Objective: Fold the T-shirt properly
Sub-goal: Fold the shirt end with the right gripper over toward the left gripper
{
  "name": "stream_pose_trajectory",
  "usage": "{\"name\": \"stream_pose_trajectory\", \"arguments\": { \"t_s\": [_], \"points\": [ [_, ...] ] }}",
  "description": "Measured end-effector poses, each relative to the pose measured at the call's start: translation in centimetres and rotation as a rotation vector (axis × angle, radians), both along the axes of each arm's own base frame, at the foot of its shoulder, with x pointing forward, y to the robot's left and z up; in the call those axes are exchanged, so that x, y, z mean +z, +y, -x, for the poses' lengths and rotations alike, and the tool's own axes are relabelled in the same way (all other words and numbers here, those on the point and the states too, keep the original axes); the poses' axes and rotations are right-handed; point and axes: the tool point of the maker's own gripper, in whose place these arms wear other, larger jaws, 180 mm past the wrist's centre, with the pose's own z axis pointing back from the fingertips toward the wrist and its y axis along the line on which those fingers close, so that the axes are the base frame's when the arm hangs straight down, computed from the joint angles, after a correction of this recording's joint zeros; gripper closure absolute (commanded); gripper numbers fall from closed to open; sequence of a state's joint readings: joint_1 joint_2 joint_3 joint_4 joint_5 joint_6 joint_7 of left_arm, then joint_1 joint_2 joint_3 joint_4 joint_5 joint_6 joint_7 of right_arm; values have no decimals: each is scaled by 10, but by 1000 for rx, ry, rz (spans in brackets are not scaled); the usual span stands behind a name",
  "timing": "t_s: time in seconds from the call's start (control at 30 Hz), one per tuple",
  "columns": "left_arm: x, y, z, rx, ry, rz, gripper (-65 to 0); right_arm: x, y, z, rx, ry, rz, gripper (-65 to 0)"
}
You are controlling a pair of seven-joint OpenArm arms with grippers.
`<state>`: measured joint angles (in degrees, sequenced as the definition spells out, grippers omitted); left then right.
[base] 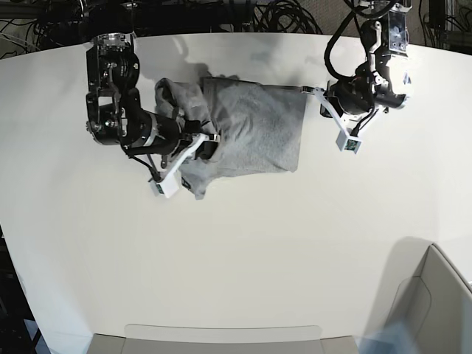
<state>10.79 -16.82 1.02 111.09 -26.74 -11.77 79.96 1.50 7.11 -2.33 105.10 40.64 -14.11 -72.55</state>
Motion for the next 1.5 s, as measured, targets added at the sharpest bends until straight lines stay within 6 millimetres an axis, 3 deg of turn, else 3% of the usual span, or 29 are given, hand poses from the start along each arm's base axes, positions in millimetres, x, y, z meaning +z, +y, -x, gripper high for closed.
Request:
{"name": "stream_pose_trajectory", "arguments": {
  "t_s": [0.07,0.17,0.3,0.43,0.67,0.87,1.1,1.2,1.5],
  "points": [
    [-2,3,4,-4,14,-10,0,-4,12,-5,13,31,2,0],
    [-2,5,4,-4,13,-16,0,-29,24,-5,20,132,38,0],
    [-1,5,3,-4,12,-17,0,-55,37,-8,-13,128,78,0],
    [-2,5,4,-4,14,-17,0,-79,58,3,76,140,145,0],
    [-1,5,3,-4,12,-17,0,-83,83,9,143,83,188,0],
    [-2,2,4,-13,14,-15,0,-83,91,15,128,57,311,-149],
    [-2,4,4,-9,14,-17,0,-78,120,46,332,7,354,-151],
    [-1,4,3,-7,12,-14,0,-73,130,49,396,-21,347,-151],
    [-2,3,4,-7,13,-13,0,-65,133,38,402,-36,337,-151]
  ]
}}
